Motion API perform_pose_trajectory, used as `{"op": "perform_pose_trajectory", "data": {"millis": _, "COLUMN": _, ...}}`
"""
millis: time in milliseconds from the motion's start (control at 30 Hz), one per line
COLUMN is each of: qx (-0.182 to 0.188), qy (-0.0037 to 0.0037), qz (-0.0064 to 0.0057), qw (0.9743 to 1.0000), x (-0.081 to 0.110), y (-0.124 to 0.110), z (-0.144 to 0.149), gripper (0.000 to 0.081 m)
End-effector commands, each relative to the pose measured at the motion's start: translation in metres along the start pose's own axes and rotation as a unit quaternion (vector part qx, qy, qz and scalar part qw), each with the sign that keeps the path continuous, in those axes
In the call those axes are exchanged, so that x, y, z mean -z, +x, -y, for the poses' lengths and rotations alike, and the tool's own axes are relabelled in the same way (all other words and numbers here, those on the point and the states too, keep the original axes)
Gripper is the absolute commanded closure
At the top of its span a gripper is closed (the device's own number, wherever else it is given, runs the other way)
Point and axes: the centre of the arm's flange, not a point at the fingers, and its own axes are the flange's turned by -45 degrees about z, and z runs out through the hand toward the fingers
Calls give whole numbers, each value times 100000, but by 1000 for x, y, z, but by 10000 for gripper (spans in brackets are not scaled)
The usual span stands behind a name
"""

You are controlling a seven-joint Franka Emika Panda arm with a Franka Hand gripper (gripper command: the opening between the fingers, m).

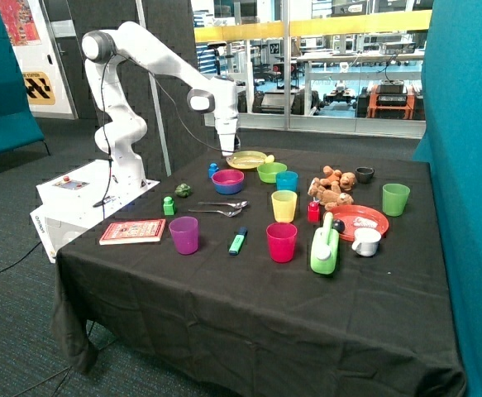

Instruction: Stack the bowls

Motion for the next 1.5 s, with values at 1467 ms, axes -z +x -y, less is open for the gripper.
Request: {"op": "perform_pose_trajectory", "data": {"millis": 1467, "qx": 6488, "qy": 347, "qz": 475, "qw": 99788, "x": -10, "y": 100, "z": 59, "gripper": 289}}
